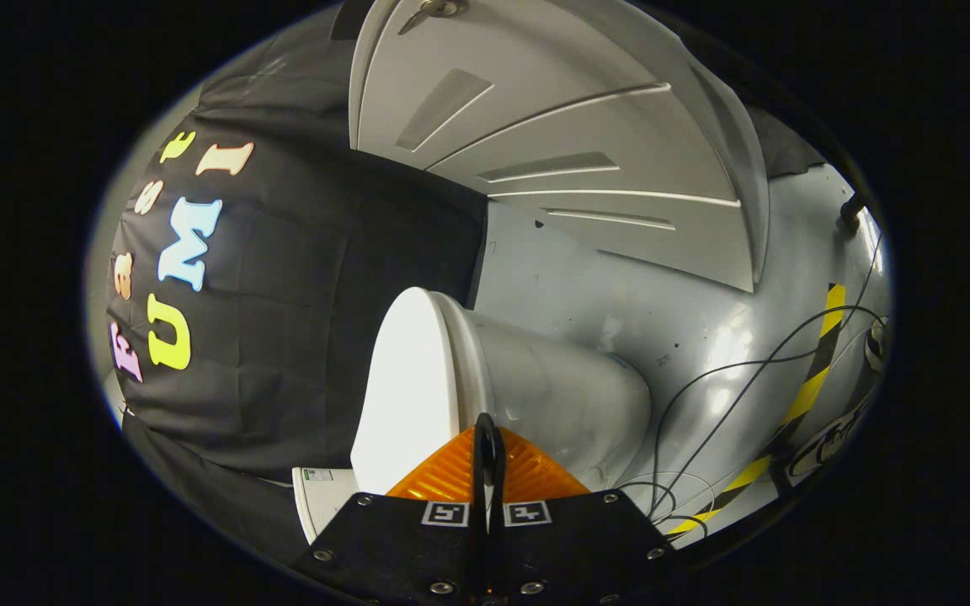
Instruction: Open the toilet lid.
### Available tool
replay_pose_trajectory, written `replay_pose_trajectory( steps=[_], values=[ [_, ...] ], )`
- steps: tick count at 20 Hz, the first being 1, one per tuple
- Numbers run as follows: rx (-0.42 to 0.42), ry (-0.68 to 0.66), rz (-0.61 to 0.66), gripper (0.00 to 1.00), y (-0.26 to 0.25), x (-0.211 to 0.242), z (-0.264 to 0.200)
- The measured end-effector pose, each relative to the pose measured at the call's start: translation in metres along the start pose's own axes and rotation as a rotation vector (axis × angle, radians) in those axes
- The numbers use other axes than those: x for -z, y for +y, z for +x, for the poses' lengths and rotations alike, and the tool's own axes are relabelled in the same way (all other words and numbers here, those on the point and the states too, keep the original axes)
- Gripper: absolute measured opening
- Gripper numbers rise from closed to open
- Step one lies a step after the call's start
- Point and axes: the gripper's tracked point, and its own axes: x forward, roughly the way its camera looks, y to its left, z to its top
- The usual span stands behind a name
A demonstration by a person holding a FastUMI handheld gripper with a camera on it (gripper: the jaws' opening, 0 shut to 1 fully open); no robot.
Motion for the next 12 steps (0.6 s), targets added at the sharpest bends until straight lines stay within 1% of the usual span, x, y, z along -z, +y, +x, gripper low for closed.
replay_pose_trajectory(
  steps=[4, 12],
  values=[
    [0.036, -0.008, -0.09, 0.01, 0.012, -0.003, -0.009],
    [0.036, -0.082, -0.204, 0.01, 0.062, -0.009, -0.044]
  ],
)
